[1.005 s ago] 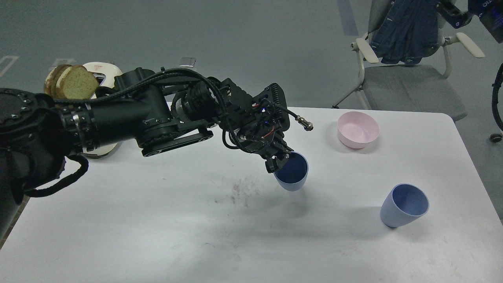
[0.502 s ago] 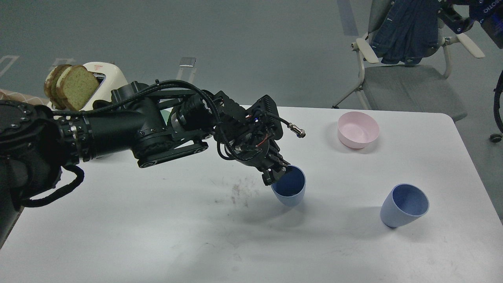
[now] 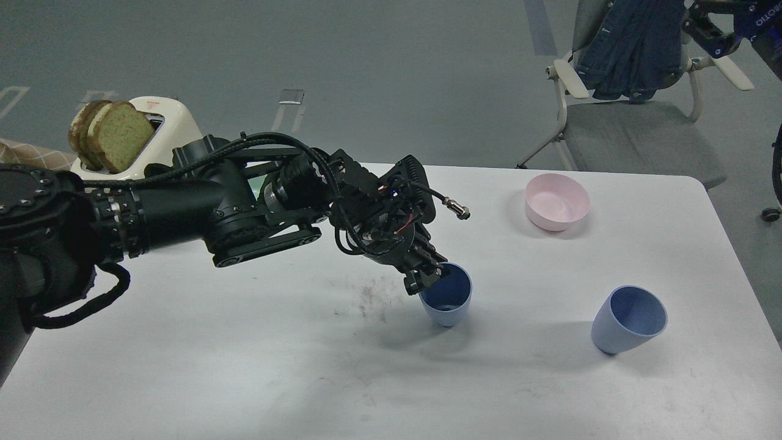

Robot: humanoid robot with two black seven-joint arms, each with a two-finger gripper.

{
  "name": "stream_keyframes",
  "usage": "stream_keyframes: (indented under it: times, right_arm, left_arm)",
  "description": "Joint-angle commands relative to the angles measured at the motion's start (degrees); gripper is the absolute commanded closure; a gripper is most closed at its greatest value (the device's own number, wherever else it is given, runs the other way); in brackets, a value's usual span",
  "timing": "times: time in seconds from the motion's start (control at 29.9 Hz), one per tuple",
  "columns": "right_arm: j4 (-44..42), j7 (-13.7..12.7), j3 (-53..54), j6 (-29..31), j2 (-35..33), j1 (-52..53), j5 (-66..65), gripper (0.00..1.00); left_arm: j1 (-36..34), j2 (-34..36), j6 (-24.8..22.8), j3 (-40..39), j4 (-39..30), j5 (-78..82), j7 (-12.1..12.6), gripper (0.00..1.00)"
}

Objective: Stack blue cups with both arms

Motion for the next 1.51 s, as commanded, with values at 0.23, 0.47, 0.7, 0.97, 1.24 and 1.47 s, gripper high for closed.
stream_keyframes:
  times: [0.23,0.47,0.7,0.97,1.24,1.47]
  right_arm:
    - [0.0,0.0,0.0,0.0,-1.4,-0.4,0.1,0.0]
    - [0.9,0.0,0.0,0.0,-5.1,-2.2,-0.8,0.0]
    - [7.1,0.1,0.3,0.0,-14.1,-10.0,-16.1,0.0]
    - [15.4,0.5,0.1,0.0,-25.0,-15.9,-33.6,0.0]
    - [25.9,2.2,-1.0,0.0,-31.2,-22.2,-55.2,0.0]
    - [28.5,2.7,-5.3,-1.8,-31.0,-27.4,-66.4,0.0]
  left_arm:
    - [-5.5,2.8,0.0,-1.1,-0.6,-8.6,0.0,0.08]
    - [-13.3,9.0,0.0,-5.9,0.7,-32.8,0.0,0.05]
    - [-8.4,14.1,0.0,-14.1,8.7,-56.4,0.1,0.04]
    - [-3.0,15.3,0.0,-14.4,11.4,-67.9,0.5,0.04]
    - [-0.6,14.1,0.0,-14.5,11.6,-67.9,0.4,0.04]
    - [-0.1,13.4,0.0,-14.4,11.8,-67.6,0.3,0.04]
